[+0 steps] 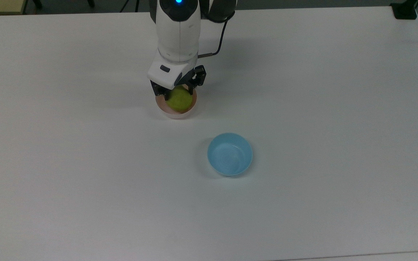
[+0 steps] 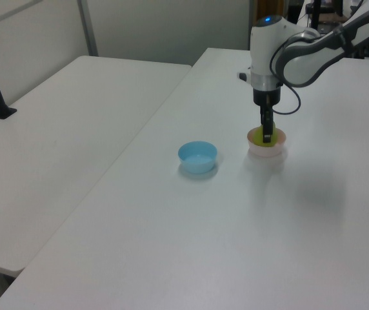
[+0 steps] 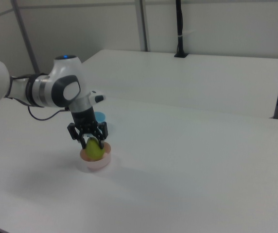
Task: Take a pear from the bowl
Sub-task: 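Lift the pear out of the pink bowl and carry it beside the bowl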
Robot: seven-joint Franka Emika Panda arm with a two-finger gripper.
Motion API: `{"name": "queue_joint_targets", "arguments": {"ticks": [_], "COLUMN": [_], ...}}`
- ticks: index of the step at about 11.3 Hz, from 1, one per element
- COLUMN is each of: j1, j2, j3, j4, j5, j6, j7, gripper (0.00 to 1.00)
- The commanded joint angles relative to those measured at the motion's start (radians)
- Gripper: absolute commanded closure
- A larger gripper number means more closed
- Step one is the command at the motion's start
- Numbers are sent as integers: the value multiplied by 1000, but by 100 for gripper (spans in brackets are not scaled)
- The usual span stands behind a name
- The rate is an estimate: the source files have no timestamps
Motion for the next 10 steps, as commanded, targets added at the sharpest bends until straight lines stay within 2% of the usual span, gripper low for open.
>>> {"name": "queue_joint_targets", "arguments": {"ticks": [1, 4, 7, 10], "j1": [8, -12, -128, -210], "j2": [-82, -68, -56, 22], "j3": [-5, -21, -21, -21], "j4": [79, 161, 155, 156], "j5": [2, 1, -10, -10], "j6": [-164, -235, -223, -125], "j7": [-2, -16, -72, -85], "gripper": [77, 76, 76, 75]}}
